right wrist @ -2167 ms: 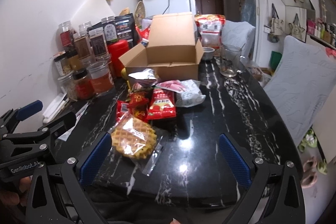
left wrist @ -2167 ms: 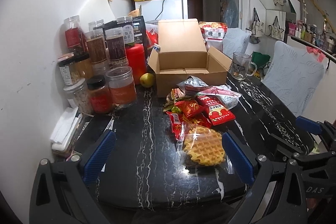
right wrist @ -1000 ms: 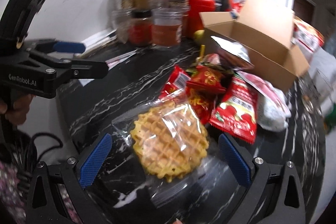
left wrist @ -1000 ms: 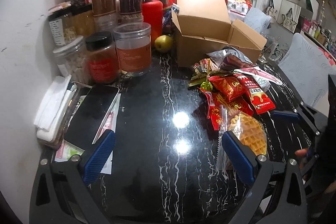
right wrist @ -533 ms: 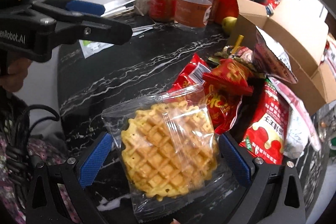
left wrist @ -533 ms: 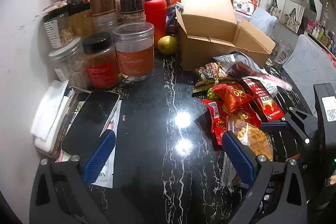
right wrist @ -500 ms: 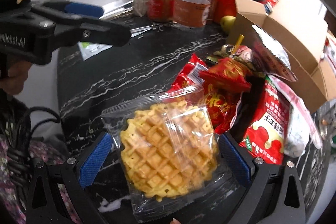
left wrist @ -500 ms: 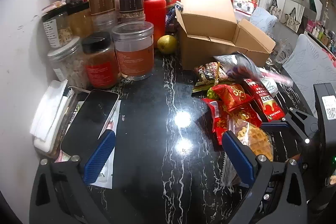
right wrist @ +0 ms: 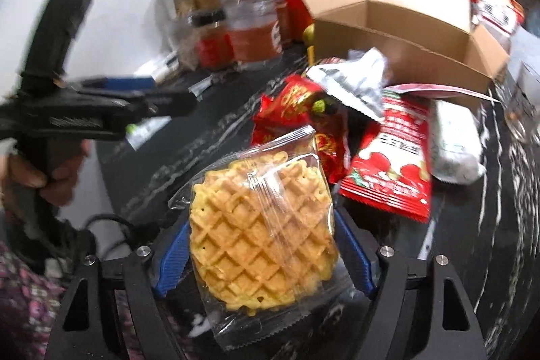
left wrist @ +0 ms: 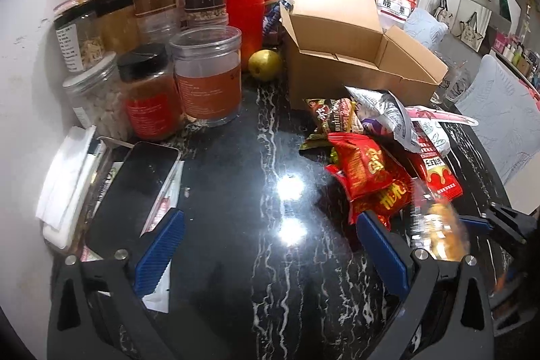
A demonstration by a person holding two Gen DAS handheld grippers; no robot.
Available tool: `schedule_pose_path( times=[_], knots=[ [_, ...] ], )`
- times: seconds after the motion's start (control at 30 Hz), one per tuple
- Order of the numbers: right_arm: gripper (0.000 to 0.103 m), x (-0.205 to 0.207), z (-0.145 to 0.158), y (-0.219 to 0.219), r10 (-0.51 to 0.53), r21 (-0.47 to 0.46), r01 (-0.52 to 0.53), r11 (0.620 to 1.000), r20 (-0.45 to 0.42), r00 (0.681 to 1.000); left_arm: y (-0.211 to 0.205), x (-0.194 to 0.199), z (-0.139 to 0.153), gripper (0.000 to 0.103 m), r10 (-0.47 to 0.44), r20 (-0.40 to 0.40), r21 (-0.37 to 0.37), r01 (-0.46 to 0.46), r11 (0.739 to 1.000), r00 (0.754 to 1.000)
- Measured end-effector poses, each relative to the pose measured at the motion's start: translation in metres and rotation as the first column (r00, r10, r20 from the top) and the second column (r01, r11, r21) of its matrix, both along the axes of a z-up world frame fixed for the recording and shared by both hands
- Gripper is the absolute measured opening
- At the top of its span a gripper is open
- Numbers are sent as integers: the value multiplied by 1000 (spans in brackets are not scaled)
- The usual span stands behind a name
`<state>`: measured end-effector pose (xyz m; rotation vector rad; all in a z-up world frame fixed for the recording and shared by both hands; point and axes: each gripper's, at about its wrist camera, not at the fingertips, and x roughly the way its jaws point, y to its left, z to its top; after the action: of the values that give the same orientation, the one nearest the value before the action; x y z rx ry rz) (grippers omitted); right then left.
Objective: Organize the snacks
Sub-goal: 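Reach the right gripper to the wrapped waffle and grasp it, then lift the waffle with the right gripper while the left gripper grasps a red candy packet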
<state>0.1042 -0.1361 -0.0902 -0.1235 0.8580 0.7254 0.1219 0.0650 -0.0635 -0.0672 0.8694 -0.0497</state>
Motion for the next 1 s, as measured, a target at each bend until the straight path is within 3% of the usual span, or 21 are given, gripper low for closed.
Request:
schedule_pose_path(
  times=[0.27,0.43,0.5,0.57,0.83,0.9,1.0],
  knots=[
    [79,-9,12,-36,-161,49,161,986,4,987,-24,17,-3,103,-61,8,-24,61,998,998],
    [79,-8,10,-53,-239,22,238,971,33,971,-37,32,-11,103,-87,0,-22,87,996,996],
    [79,-6,8,-59,-258,24,258,966,31,966,-39,38,-15,97,-94,0,-37,94,995,996],
    [79,-2,6,-64,-276,32,275,961,25,961,-42,44,-19,78,-111,-23,-52,110,993,994],
    [79,7,0,-71,-298,39,297,954,11,955,-48,63,-28,59,-140,-51,-113,134,985,989],
    [79,8,-2,-72,-300,40,299,953,4,954,-51,67,-31,50,-156,-62,-124,148,981,986],
    [79,9,-3,-73,-309,45,309,950,-4,951,-50,72,-35,44,-168,-80,-180,152,972,982]
  ],
)
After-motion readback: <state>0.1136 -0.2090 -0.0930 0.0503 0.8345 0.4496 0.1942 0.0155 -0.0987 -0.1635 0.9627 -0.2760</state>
